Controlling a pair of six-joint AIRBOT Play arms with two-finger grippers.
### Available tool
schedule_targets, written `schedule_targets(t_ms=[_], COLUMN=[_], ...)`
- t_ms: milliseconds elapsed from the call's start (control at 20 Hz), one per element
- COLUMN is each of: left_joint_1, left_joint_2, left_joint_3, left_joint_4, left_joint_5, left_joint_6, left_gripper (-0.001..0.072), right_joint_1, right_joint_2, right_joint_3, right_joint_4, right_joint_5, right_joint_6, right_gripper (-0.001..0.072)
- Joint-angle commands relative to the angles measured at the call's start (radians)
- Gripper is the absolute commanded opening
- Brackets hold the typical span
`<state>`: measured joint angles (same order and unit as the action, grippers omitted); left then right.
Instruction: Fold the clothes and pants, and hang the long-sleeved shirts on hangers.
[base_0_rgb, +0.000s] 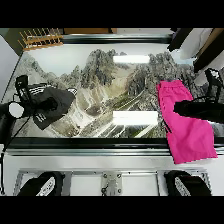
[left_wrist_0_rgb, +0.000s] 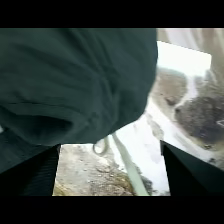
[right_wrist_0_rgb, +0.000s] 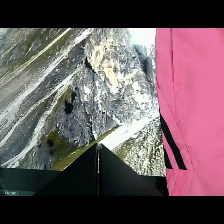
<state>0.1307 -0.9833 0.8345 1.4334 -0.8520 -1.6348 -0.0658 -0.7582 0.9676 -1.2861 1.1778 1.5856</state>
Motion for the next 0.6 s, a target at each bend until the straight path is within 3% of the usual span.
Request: schedule_targets(t_ms=[0, 250, 300, 350, 400, 450, 550], left_joint_1=[0.057, -0.018, -0.04, -0.059, -0.081, -0.105, -0.188], left_joint_2=[-0.099, -0.259, -0.27, -0.273, -0.269, -0.26, -0.22], left_joint_3=[-0.034, -0.031, -0.03, -0.03, -0.026, -0.014, 0.037], left_joint_4=[0.058, 0.056, 0.057, 0.057, 0.056, 0.056, 0.055], left_joint_5=[0.061, 0.143, 0.154, 0.164, 0.166, 0.156, 0.111], left_joint_6=[0.005, -0.005, -0.024, -0.039, -0.043, -0.041, -0.042], left_gripper=[0.0708, 0.0705, 0.0576, 0.04, 0.0139, 0.0006, 0.0006], right_joint_1=[0.001, 0.001, 0.001, 0.001, 0.001, 0.001, 0.001], right_joint_2=[-0.001, -0.001, -0.001, -0.001, -0.001, -0.001, -0.005], right_joint_3=[0.001, 0.001, 0.001, 0.001, 0.001, 0.001, 0.001], right_joint_4=[0.0, 0.0, 0.0, 0.0, 0.0, 0.0, 0.0], right_joint_5=[0.0, 0.0, 0.0, 0.0, 0.0, 0.0, 0.0], right_joint_6=[0.0, 0.0, 0.0, 0.0, 0.0, 0.0, 0.0], right_gripper=[0.0022, 0.0022, 0.0022, 0.0022, 0.0022, 0.0022, 0.0022])
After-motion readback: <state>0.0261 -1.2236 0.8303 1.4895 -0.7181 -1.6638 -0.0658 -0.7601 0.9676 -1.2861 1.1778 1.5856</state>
